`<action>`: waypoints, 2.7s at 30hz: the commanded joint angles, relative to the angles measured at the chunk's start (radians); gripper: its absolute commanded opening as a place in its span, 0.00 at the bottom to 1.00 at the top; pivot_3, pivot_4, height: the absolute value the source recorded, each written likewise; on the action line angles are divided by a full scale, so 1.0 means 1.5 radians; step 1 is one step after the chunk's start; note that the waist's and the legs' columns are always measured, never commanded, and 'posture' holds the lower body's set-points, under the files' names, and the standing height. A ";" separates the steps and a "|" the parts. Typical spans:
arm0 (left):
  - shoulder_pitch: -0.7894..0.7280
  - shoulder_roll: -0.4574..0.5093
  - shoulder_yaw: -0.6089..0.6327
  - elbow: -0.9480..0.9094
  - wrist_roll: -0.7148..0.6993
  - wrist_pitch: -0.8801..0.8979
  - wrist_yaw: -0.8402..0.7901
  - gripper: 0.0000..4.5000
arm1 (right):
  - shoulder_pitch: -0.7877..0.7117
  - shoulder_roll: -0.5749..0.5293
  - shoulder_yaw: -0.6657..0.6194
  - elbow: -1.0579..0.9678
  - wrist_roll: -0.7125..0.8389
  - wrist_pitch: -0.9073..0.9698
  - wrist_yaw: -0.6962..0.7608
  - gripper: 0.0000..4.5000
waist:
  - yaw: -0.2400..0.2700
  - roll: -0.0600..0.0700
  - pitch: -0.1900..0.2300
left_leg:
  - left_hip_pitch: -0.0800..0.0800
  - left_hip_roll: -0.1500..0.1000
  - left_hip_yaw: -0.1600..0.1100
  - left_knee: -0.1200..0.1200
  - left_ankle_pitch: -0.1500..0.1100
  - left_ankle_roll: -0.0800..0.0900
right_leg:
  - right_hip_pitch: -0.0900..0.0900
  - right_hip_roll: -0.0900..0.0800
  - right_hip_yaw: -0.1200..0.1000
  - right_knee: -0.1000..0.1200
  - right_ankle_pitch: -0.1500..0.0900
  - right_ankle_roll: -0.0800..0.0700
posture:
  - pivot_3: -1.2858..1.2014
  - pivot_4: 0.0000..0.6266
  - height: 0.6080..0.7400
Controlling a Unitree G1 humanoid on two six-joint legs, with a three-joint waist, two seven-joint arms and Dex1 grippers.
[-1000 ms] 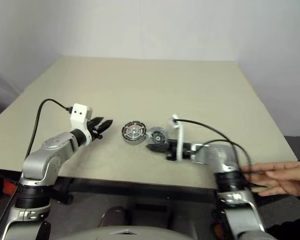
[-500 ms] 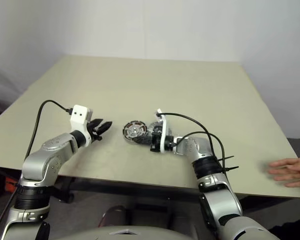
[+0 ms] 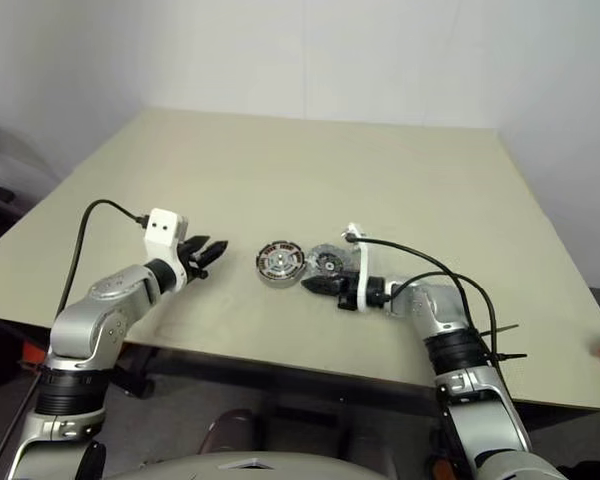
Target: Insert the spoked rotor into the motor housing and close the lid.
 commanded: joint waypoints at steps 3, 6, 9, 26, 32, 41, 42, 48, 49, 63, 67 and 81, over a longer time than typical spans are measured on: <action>-0.018 0.003 0.006 -0.008 0.003 -0.015 -0.001 0.53 | 0.025 -0.065 0.009 -0.052 -0.040 -0.005 -0.010 0.01 | 0.002 0.000 0.000 | 0.000 0.000 0.000 0.000 0.000 0.000 | 0.000 0.000 0.000 0.000 0.000 0.000 | 0.52 0.00 1.00; -0.015 0.002 0.006 -0.010 0.003 -0.015 0.000 0.53 | 0.036 -0.079 0.014 -0.070 -0.045 -0.009 -0.008 0.01 | -0.001 0.000 0.000 | -0.001 0.000 0.000 0.000 -0.001 0.001 | -0.001 0.000 0.000 0.000 0.000 0.000 | 0.52 0.00 1.00; -0.013 -0.001 0.004 -0.010 0.004 -0.016 0.002 0.53 | 0.045 -0.083 0.022 -0.068 -0.062 -0.028 -0.013 0.01 | -0.003 0.000 0.000 | -0.001 0.001 0.000 -0.001 -0.001 0.002 | -0.002 0.001 0.000 0.000 0.000 0.000 | 0.52 0.00 1.00; -0.016 -0.002 0.002 -0.005 0.010 -0.018 -0.003 0.53 | 0.066 -0.101 0.027 -0.016 -0.101 -0.096 0.016 0.01 | -0.002 0.000 0.000 | 0.000 0.000 0.000 0.000 -0.002 0.003 | 0.001 0.000 0.000 -0.002 0.000 0.001 | 0.52 0.00 1.00; -0.021 -0.001 0.002 -0.003 0.011 -0.016 -0.006 0.53 | 0.048 -0.048 0.028 0.040 -0.122 -0.128 -0.037 0.01 | -0.015 -0.005 -0.003 | 0.001 0.001 0.000 0.000 -0.001 0.002 | 0.001 0.001 0.000 -0.002 0.000 0.001 | 0.52 0.00 1.00; -0.018 0.001 0.002 -0.007 0.011 -0.014 -0.005 0.53 | 0.001 0.008 0.005 0.124 -0.141 -0.178 -0.087 0.01 | -0.037 -0.003 -0.001 | 0.007 0.000 -0.007 0.000 -0.001 0.002 | 0.005 0.001 -0.008 -0.015 -0.001 0.002 | 0.52 0.00 1.00; -0.017 0.001 0.002 -0.007 0.011 -0.014 -0.005 0.53 | -0.001 0.011 0.002 0.127 -0.141 -0.181 -0.091 0.01 | -0.039 0.001 0.001 | 0.009 0.000 -0.008 0.000 -0.002 0.002 | 0.009 0.001 -0.011 -0.019 -0.001 0.002 | 0.52 0.00 1.00; -0.017 0.000 0.000 -0.006 0.012 -0.015 -0.005 0.53 | -0.001 0.024 -0.018 0.089 -0.120 -0.153 -0.104 0.01 | -0.043 0.006 0.005 | 0.011 0.003 -0.011 -0.001 -0.002 0.003 | 0.016 -0.002 -0.024 -0.030 -0.001 0.002 | 0.52 0.00 1.00; -0.017 0.000 0.000 -0.005 0.012 -0.015 -0.006 0.53 | -0.002 0.028 -0.026 0.080 -0.110 -0.144 -0.105 0.01 | -0.043 0.006 0.005 | 0.010 0.003 -0.011 -0.002 -0.002 0.003 | 0.015 -0.002 -0.024 -0.030 -0.001 0.002 | 0.52 0.00 1.00; -0.020 0.001 -0.001 -0.001 0.011 -0.016 -0.006 0.53 | -0.042 0.087 -0.055 0.071 -0.097 -0.139 -0.139 0.01 | -0.041 -0.001 0.001 | 0.000 -0.002 -0.007 -0.005 -0.002 -0.001 | -0.009 0.001 -0.004 -0.007 0.011 -0.003 | 0.52 0.00 1.00; -0.022 0.000 -0.001 0.001 0.012 -0.017 -0.005 0.53 | -0.046 0.087 -0.058 0.065 -0.093 -0.137 -0.134 0.01 | -0.040 -0.001 0.001 | -0.002 -0.001 -0.007 -0.007 -0.001 -0.003 | -0.012 0.003 -0.003 -0.007 0.011 -0.003 | 0.52 0.00 1.00; -0.025 -0.016 -0.012 0.024 0.015 -0.033 -0.007 0.53 | -0.063 0.137 -0.117 -0.010 0.030 -0.082 -0.069 0.01 | -0.039 0.000 0.002 | -0.008 0.000 -0.007 -0.007 -0.001 -0.003 | -0.018 0.003 -0.002 -0.007 0.012 -0.007 | 0.52 0.00 1.00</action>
